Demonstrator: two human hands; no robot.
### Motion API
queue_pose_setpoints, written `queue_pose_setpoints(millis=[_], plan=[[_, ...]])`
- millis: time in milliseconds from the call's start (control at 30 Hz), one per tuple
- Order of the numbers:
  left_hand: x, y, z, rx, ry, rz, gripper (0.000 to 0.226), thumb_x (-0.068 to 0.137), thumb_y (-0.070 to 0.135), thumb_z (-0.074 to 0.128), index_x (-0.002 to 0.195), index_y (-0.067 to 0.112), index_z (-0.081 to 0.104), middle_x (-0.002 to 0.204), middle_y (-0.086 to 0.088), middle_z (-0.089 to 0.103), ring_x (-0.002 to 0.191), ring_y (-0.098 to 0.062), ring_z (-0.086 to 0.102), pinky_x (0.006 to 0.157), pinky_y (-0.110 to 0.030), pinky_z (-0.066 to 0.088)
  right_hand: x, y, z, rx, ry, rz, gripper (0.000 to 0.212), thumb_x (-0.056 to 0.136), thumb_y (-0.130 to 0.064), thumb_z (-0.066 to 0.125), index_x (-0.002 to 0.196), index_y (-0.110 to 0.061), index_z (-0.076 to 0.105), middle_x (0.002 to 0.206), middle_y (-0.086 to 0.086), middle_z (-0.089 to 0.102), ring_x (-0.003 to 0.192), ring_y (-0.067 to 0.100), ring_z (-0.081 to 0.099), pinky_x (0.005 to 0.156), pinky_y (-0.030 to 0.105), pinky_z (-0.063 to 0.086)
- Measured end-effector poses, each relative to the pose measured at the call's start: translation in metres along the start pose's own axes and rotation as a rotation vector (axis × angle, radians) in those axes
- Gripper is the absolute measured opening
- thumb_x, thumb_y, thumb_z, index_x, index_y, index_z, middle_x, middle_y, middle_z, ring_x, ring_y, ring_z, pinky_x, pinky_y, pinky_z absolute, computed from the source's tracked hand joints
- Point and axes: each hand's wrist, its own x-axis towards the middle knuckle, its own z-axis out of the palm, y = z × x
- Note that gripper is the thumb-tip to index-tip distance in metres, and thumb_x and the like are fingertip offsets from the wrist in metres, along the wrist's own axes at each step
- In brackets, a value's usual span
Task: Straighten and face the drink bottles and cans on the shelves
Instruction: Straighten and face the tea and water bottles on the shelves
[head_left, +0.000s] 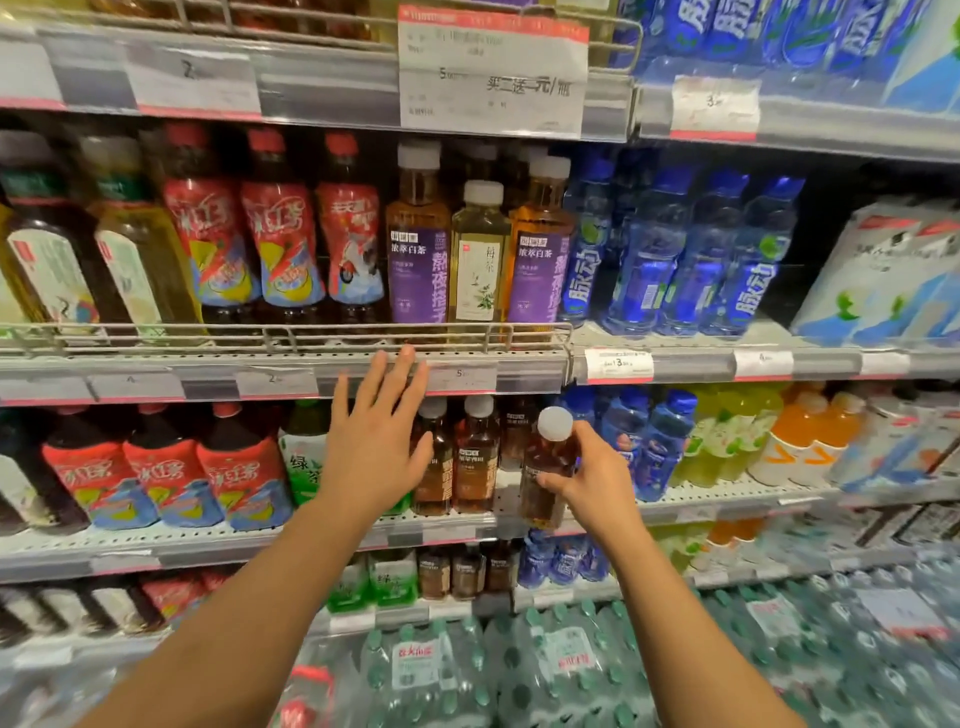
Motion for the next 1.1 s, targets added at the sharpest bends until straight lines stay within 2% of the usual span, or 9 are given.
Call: queue_pose_setpoints(millis=[267,400,467,567,667,767,867,967,1100], plan=[[0.001,-0.001,0.011,-0.028,0.021,0.004,0.086,0.090,0.047,0.050,0.163,0.023,0.011,0.171,0.002,0.000,0.157,-0.024,-0.005,0.121,-0.064,0.013,0.031,0.008,0.038,-0.146,-0.063,-0.041,0.060,0.076,-0.027,0.088,0.126,-0.017,0.057,0.120,0.002,0.055,0.108,0.028,0.058,0.081,0.040,0.047],[0.001,-0.001,0.014,-0.026,0.042,0.002,0.086,0.088,0.045,0.053,0.162,0.022,0.015,0.171,0.001,0.003,0.157,-0.025,-0.002,0.121,-0.065,0.014,0.046,0.013,0.040,-0.093,-0.095,-0.006,0.060,0.078,-0.024,0.086,0.131,-0.018,0.057,0.115,0.003,0.056,0.109,0.028,0.058,0.078,0.032,0.038],[0.001,-0.001,0.016,-0.020,0.059,0.001,0.087,0.087,0.044,0.055,0.162,0.022,0.017,0.170,0.001,0.005,0.157,-0.025,0.000,0.121,-0.065,0.015,0.054,0.012,0.039,-0.072,-0.137,0.012,0.062,0.079,-0.023,0.083,0.134,-0.018,0.055,0.119,0.006,0.057,0.114,0.029,0.057,0.081,0.032,0.039],[0.001,0.000,0.017,-0.012,0.071,-0.002,0.086,0.088,0.044,0.055,0.162,0.022,0.018,0.170,0.001,0.005,0.157,-0.025,0.000,0.121,-0.065,0.015,0.060,0.008,0.042,-0.051,-0.158,0.037,0.066,0.078,-0.035,0.083,0.134,-0.017,0.053,0.125,0.010,0.058,0.119,0.031,0.055,0.088,0.038,0.045],[0.001,0.000,0.017,-0.002,0.075,-0.003,0.086,0.088,0.044,0.055,0.162,0.022,0.018,0.171,0.002,0.004,0.157,-0.026,0.000,0.120,-0.065,0.016,0.059,0.003,0.045,-0.115,-0.059,0.075,0.076,0.077,-0.058,0.078,0.137,-0.019,0.051,0.127,0.009,0.059,0.120,0.030,0.056,0.087,0.042,0.050],[0.001,0.000,0.017,-0.001,0.076,-0.004,0.086,0.087,0.043,0.055,0.162,0.023,0.018,0.170,0.002,0.004,0.157,-0.026,0.001,0.120,-0.065,0.018,0.062,-0.009,0.039,-0.209,0.101,0.079,0.069,0.080,-0.068,0.070,0.128,-0.021,0.056,0.117,0.006,0.067,0.112,0.031,0.062,0.075,0.041,0.051],[0.001,0.000,0.017,0.004,0.071,-0.011,0.086,0.087,0.044,0.053,0.162,0.024,0.016,0.171,0.003,0.003,0.157,-0.025,0.000,0.120,-0.065,0.018,0.069,-0.023,0.035,-0.321,0.077,0.118,0.061,0.082,-0.071,0.066,0.110,-0.017,0.064,0.100,0.006,0.071,0.096,0.032,0.068,0.063,0.034,0.045],[0.001,0.001,0.016,0.007,0.066,-0.012,0.086,0.087,0.044,0.055,0.162,0.025,0.016,0.171,0.003,0.003,0.157,-0.025,0.000,0.120,-0.064,0.017,0.075,-0.028,0.035,-0.379,0.033,0.137,0.053,0.087,-0.063,0.067,0.098,-0.011,0.067,0.097,0.010,0.071,0.092,0.033,0.068,0.063,0.033,0.042],[0.000,0.001,0.015,0.016,0.053,-0.019,0.087,0.087,0.045,0.054,0.162,0.025,0.015,0.171,0.004,0.001,0.157,-0.024,-0.001,0.121,-0.063,0.017,0.080,-0.024,0.034,-0.309,0.004,0.128,0.046,0.090,-0.053,0.070,0.097,-0.007,0.067,0.098,0.013,0.071,0.094,0.036,0.067,0.066,0.034,0.042]])
